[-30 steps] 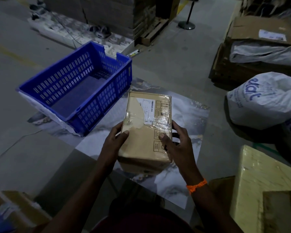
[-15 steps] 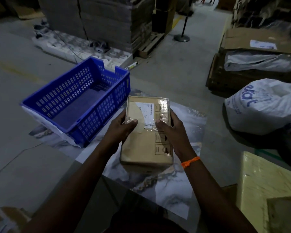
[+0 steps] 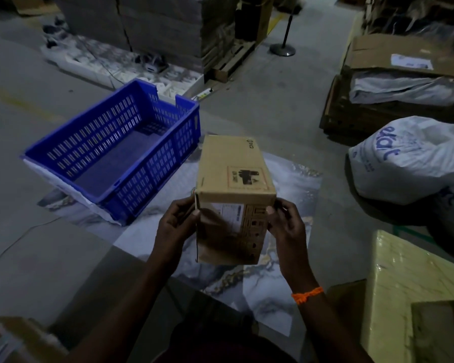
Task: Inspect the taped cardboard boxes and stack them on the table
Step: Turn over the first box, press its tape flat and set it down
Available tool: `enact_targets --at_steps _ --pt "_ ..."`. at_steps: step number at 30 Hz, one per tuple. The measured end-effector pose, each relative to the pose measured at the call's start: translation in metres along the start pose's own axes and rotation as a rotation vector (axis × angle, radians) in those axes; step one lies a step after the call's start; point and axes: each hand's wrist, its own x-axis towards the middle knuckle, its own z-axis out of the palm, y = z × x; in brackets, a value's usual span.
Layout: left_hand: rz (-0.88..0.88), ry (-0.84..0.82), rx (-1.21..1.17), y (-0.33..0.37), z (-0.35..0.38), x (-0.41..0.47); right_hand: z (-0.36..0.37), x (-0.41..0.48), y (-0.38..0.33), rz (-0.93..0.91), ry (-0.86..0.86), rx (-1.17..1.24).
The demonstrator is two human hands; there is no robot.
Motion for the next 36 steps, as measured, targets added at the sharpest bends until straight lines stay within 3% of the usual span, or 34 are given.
enact_targets --at_steps 6,11,36 --pt "-0.103 0.068 -0.01 -0.022 -0.006 -0.017 -0.011 -0.029 0.02 0.093 0.028 -0.004" --pt "-0.186 0.111 0.17 -0.033 -0.002 -0.014 -0.01 -0.031 0.035 0.117 0.024 -0.093" --pt "-0.054 0.149 0.277 -0.031 -0.001 0.018 -0.004 -0.006 0.04 0.14 0.029 -0.161"
